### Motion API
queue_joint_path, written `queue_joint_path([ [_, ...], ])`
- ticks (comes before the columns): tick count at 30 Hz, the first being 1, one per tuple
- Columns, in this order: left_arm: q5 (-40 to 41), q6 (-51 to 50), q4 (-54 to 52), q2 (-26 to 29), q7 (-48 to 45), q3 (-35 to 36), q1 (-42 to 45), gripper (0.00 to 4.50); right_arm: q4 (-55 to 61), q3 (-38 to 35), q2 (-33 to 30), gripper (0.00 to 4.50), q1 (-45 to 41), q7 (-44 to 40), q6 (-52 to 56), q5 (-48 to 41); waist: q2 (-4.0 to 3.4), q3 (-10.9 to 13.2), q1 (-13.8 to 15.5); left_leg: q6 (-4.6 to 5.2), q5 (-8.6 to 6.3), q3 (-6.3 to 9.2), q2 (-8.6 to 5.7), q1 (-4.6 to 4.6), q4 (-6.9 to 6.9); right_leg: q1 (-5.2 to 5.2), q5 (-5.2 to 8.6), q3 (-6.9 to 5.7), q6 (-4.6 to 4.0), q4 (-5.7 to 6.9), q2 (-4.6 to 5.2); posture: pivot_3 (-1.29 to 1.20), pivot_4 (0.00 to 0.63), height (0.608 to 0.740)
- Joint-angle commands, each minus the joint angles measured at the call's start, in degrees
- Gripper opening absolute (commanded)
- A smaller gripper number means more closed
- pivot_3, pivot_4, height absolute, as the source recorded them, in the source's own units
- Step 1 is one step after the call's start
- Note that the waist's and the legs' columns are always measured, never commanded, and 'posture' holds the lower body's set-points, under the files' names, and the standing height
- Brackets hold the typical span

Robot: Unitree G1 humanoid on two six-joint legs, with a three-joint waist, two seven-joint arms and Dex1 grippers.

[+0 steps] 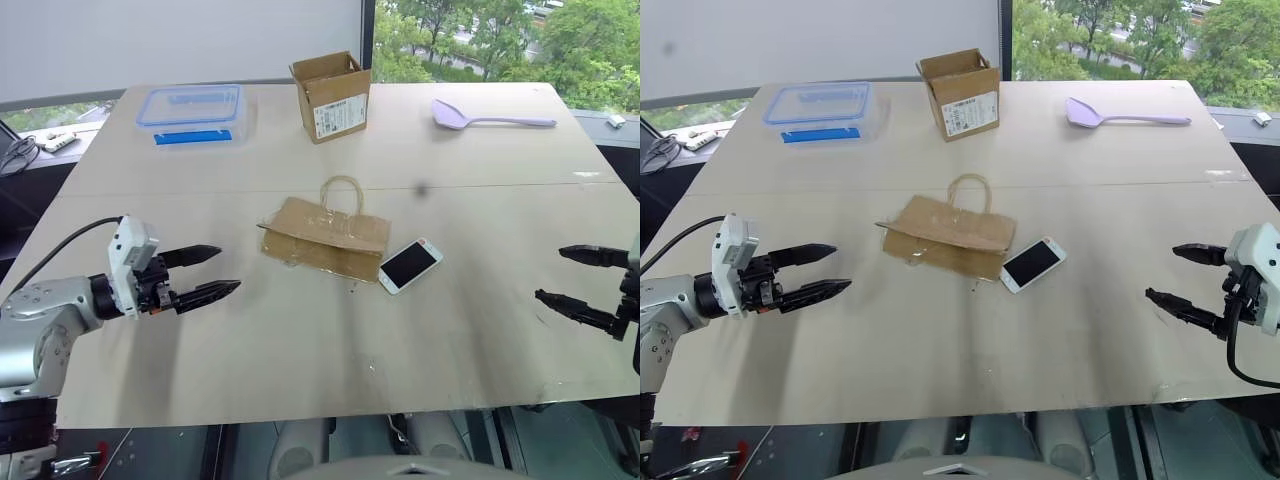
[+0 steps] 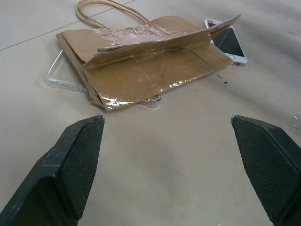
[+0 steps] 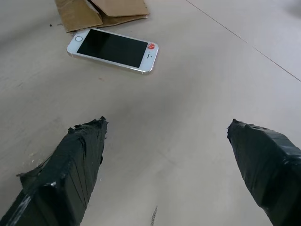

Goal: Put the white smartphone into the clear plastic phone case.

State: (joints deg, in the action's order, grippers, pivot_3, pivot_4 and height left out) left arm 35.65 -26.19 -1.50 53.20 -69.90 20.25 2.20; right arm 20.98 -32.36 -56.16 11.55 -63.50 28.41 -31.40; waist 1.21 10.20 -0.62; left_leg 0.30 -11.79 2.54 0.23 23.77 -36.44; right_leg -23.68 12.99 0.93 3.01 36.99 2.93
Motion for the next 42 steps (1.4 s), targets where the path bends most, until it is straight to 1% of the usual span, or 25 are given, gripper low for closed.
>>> queue_joint_path([
  [1,-0.68,1.99,-2.11,-0.32,0.64,-0.95,4.26,4.44,4.27,-0.67,2.73,4.50,0.43,-0.06,-3.22,-1.67,0.00,0.00,0.00,0.00,0.00,0.00,0.00,0.00,0.00,0.00,0.00,0.00,0.00,0.00,0.00,0.00,0.150,0.740],
  [4,-5.10,8.02,-4.05,-1.94,0.52,-6.59,11.38,4.44,11.75,1.83,7.69,4.50,-0.16,0.56,-5.52,-5.93,0.05,0.00,1.23,0.00,0.00,0.14,0.00,0.02,0.00,0.03,0.00,-0.13,0.00,-0.01,-0.09,0.00,0.150,0.740],
  [6,-6.08,8.29,-3.92,-2.56,0.69,-8.53,13.79,4.44,13.75,2.52,8.73,4.50,-0.47,0.90,-5.51,-6.86,0.02,-0.01,1.30,0.00,0.01,0.06,0.02,0.03,-0.03,0.04,-0.02,-0.04,0.01,0.02,-0.12,0.00,0.150,0.740],
  [7,-9.08,9.78,-3.81,-2.30,1.96,-10.33,14.97,4.44,14.88,3.08,9.19,4.50,-0.51,1.35,-5.42,-7.43,0.03,-0.01,1.25,0.00,0.00,-0.03,0.02,0.00,-0.03,0.04,-0.03,0.03,0.02,0.03,-0.11,0.00,0.150,0.740],
  [9,-12.08,9.81,-2.93,-2.28,2.54,-13.88,17.84,4.44,16.86,4.47,9.76,4.50,-0.21,2.42,-5.17,-8.17,0.04,-0.01,1.17,0.01,0.00,-0.21,0.01,-0.03,-0.03,0.03,-0.04,0.16,0.03,0.00,-0.10,0.00,0.150,0.740],
  [11,-15.46,13.59,-0.54,-2.58,0.87,-17.39,20.52,4.44,18.04,5.44,10.11,4.50,-0.05,3.22,-5.07,-8.64,0.04,-0.01,1.27,0.03,-0.01,-0.23,0.01,-0.03,-0.03,0.02,-0.04,0.17,0.04,-0.01,-0.10,0.00,0.150,0.740],
  [14,-19.11,17.86,4.03,-4.14,0.37,-20.77,24.14,4.44,18.94,5.85,10.24,4.50,0.20,4.17,-4.83,-9.40,0.04,-0.01,1.31,0.03,-0.01,-0.22,0.00,-0.03,-0.02,0.02,-0.03,0.15,0.03,-0.01,-0.13,0.00,0.150,0.740],
  [18,-25.75,27.07,14.48,-6.61,-0.64,-25.91,29.95,4.44,20.90,6.34,10.33,4.50,1.20,5.36,-4.70,-10.45,0.04,-0.01,1.34,0.03,-0.01,-0.22,-0.06,-0.03,-0.03,0.02,-0.04,0.15,0.03,-0.01,-0.15,0.00,0.150,0.740],
  [21,-31.11,36.07,24.18,-9.07,-0.14,-29.35,34.83,4.44,21.50,6.96,10.63,4.50,1.68,6.23,-5.03,-10.39,0.06,-0.02,1.34,0.03,-0.01,-0.22,-0.09,-0.02,-0.04,0.02,-0.11,0.15,0.11,0.00,-0.15,0.00,0.150,0.740],
  [22,-31.92,37.56,27.11,-10.24,0.10,-29.94,36.55,3.93,21.61,7.27,10.79,4.50,1.74,6.57,-5.24,-10.26,0.06,-0.02,1.37,0.03,-0.01,-0.23,-0.09,-0.02,-0.05,0.03,-0.13,0.15,0.10,0.00,-0.15,0.00,0.150,0.740],
  [23,-32.17,38.59,29.24,-11.35,0.09,-30.25,37.91,3.74,21.72,7.65,11.00,4.50,1.62,6.99,-5.50,-10.03,0.06,-0.02,1.37,0.03,-0.01,-0.22,-0.12,0.00,-0.06,0.03,-0.13,0.14,0.11,0.00,-0.15,0.00,0.150,0.740],
  [24,-32.28,39.60,30.97,-12.35,-0.02,-30.38,39.00,3.16,21.94,7.97,11.26,4.50,1.44,7.57,-5.64,-10.02,0.07,-0.01,1.37,0.04,-0.01,-0.22,-0.12,0.00,-0.07,0.03,-0.13,0.14,0.11,0.00,-0.15,0.00,0.150,0.740],
  [25,-32.30,40.51,32.01,-12.89,-0.46,-30.46,39.58,2.82,22.13,8.22,11.56,4.50,1.19,8.18,-5.80,-9.97,0.08,-0.01,1.36,0.04,-0.01,-0.21,-0.12,0.03,-0.09,0.02,-0.15,0.13,0.14,0.00,-0.16,0.00,0.150,0.740],
  [26,-32.29,41.32,32.83,-13.22,-0.98,-30.44,39.95,2.37,22.31,8.42,11.83,4.50,0.96,8.67,-5.93,-9.96,0.08,-0.01,1.30,0.04,-0.01,-0.21,-0.11,0.02,-0.09,0.03,-0.19,0.14,0.22,0.00,-0.15,0.00,0.150,0.740],
  [29,-32.20,42.76,34.67,-13.51,-1.86,-30.18,40.49,0.93,22.81,9.03,12.76,4.50,0.70,10.09,-6.01,-10.41,0.08,-0.01,1.02,0.04,-0.02,-0.23,-0.10,0.01,-0.09,0.02,-0.23,0.15,0.18,0.01,-0.16,0.00,0.150,0.740],
  [30,-32.23,43.22,35.15,-13.48,-2.03,-30.08,40.58,0.37,22.88,9.38,12.99,4.50,0.67,10.41,-6.02,-10.39,0.08,-0.01,0.94,0.04,-0.02,-0.23,-0.10,0.01,-0.09,0.02,-0.28,0.15,0.10,0.01,-0.16,0.00,0.150,0.740],
  [31,-32.17,43.58,35.45,-13.39,-2.19,-29.94,40.58,0.03,22.90,9.79,13.21,4.50,0.67,10.62,-6.12,-10.22,0.08,-0.01,0.91,0.05,-0.02,-0.22,-0.10,0.00,-0.09,0.02,-0.29,0.14,0.08,0.03,-0.16,0.00,0.150,0.740],
  [35,-31.73,43.98,35.64,-13.12,-2.49,-29.43,40.21,0.03,22.43,10.96,13.67,4.50,0.17,11.16,-6.43,-9.87,0.08,-0.01,0.90,0.05,-0.02,-0.21,-0.09,0.00,-0.11,0.02,-0.30,0.13,0.08,0.07,-0.17,0.00,0.150,0.740],
  [42,-31.25,42.42,32.62,-12.71,-1.87,-28.47,38.18,0.03,22.13,11.25,13.71,4.50,-0.13,11.39,-6.64,-10.16,0.08,-0.01,0.78,0.05,-0.02,-0.21,-0.09,-0.01,-0.17,0.03,-0.30,0.14,0.07,0.12,-0.17,0.00,0.150,0.740],
])
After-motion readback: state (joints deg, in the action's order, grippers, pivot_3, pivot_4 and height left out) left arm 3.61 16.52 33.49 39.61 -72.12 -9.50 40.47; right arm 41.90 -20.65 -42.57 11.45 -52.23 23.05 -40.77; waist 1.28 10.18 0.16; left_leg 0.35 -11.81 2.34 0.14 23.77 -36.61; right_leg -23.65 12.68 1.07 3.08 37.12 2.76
